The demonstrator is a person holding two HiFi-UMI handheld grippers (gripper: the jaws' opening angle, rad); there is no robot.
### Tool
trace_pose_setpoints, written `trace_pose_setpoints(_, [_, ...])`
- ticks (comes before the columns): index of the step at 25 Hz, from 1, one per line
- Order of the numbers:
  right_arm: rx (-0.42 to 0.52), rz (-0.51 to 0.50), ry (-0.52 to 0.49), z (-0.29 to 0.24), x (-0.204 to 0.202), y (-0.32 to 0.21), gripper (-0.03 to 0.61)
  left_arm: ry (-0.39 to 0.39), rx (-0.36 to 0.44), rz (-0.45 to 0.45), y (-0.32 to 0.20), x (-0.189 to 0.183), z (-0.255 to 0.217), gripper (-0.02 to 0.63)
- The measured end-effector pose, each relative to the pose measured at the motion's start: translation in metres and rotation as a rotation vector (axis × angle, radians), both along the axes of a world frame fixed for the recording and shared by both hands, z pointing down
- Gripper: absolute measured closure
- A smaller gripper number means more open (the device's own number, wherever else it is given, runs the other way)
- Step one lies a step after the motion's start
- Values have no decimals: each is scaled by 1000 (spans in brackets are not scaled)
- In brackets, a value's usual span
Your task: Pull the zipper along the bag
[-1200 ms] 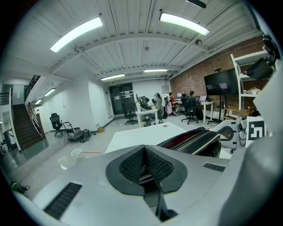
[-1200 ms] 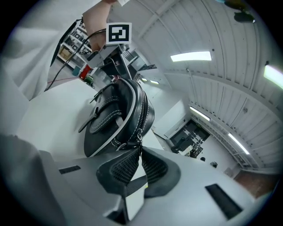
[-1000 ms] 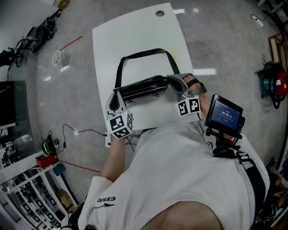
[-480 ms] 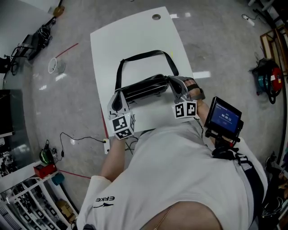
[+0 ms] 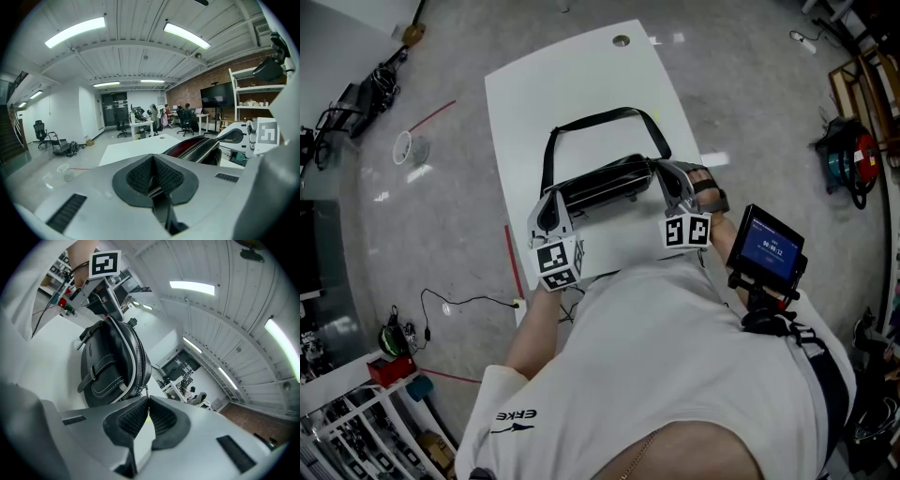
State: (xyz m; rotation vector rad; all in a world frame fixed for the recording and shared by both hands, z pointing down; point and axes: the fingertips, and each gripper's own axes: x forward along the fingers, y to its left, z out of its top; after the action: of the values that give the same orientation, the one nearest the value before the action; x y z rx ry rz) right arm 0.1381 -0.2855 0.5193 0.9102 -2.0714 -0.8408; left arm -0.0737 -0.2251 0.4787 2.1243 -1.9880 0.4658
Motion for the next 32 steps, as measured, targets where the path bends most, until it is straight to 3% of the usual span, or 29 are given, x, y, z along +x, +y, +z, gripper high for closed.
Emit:
trace_pose_setpoints(6, [40, -11, 32, -4, 0, -2, 565, 7, -6, 16, -3, 4, 4, 612])
trace_pose_setpoints(16, [13, -34, 19, 3, 4, -1, 565, 10, -5, 28, -5, 8, 2, 611])
trace_pose_setpoints(32, [98, -59, 37, -14, 1, -1, 566, 12, -19, 61, -3, 16, 3, 611])
